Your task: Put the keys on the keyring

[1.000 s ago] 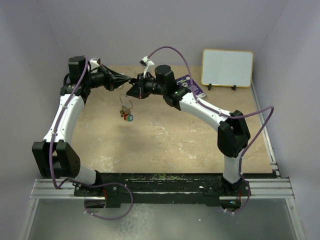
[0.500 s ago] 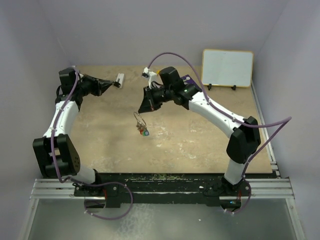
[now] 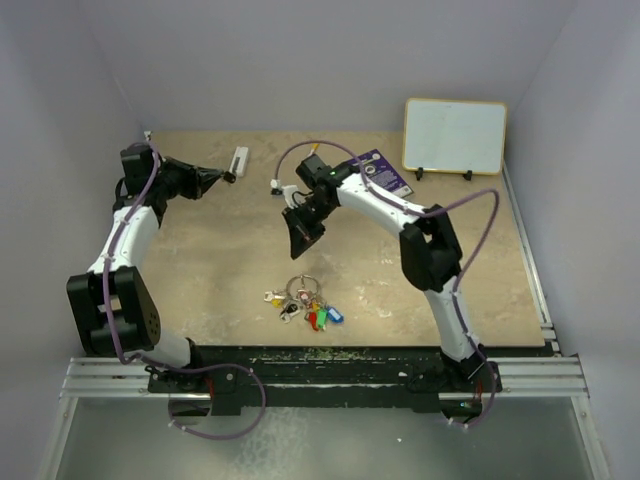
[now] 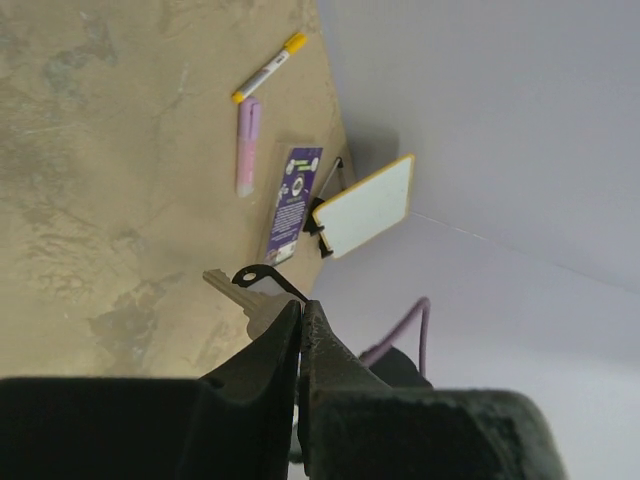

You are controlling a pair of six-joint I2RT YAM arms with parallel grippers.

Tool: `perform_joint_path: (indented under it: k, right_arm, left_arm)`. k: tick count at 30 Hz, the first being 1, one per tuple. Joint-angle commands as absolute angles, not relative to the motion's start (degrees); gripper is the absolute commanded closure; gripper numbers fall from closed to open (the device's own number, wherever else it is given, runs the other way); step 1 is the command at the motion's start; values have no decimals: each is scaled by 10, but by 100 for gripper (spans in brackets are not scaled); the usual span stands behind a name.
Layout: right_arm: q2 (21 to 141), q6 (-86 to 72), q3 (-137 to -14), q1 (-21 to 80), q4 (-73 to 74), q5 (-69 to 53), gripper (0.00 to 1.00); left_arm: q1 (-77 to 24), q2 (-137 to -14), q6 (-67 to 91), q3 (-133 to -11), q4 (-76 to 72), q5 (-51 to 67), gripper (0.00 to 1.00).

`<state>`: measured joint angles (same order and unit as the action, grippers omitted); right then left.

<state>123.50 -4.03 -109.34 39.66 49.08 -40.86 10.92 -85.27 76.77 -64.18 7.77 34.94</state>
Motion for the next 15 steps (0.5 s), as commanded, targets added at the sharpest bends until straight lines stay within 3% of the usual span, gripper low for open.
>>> perform_joint_path:
  k: [1, 6, 10, 11, 15]
  right_arm:
    - [1302, 50, -1179, 389, 552, -366, 100]
    - [1345, 59, -1246, 387, 545, -255, 100]
    - [1288, 3, -1218, 384, 522, -162, 99]
    - [1268, -18, -1201, 385, 513, -142, 90]
    - [1182, -98, -1070, 405, 498, -159, 81]
  left_arm:
    - [114, -834, 740, -623, 59, 319, 96]
    - [116, -824, 733, -611, 61, 305, 96]
    - [119, -827, 722, -612, 61, 300, 96]
    - [119, -829, 720, -612, 60, 299, 96]
    - [121, -842, 713, -622, 57, 297, 96]
